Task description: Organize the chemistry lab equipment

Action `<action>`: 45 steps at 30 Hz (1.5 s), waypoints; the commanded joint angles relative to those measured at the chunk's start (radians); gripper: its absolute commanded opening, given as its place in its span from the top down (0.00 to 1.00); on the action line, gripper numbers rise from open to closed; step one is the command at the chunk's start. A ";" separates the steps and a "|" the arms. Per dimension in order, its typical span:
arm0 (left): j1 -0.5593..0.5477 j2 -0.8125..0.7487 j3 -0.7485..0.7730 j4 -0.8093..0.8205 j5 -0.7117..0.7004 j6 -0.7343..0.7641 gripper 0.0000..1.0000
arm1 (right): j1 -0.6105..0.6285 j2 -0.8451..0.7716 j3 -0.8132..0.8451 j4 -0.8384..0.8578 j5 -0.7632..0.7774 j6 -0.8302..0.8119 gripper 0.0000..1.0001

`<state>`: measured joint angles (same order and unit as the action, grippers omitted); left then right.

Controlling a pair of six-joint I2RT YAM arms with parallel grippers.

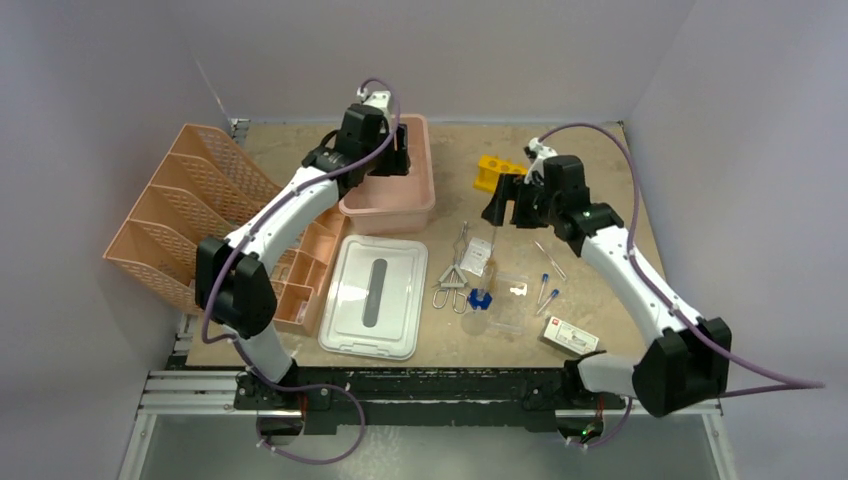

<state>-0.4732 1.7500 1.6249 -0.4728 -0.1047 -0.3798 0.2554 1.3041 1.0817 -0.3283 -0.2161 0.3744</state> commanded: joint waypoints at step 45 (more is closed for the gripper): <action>0.007 -0.261 -0.354 0.494 0.004 -0.176 0.37 | 0.340 -0.095 0.042 -0.193 0.330 -0.162 0.84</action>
<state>-0.4717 1.5837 1.3125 -0.1024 -0.0719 -0.5575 0.6754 1.2259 1.0321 -0.5602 0.1902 0.2928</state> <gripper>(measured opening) 0.629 0.274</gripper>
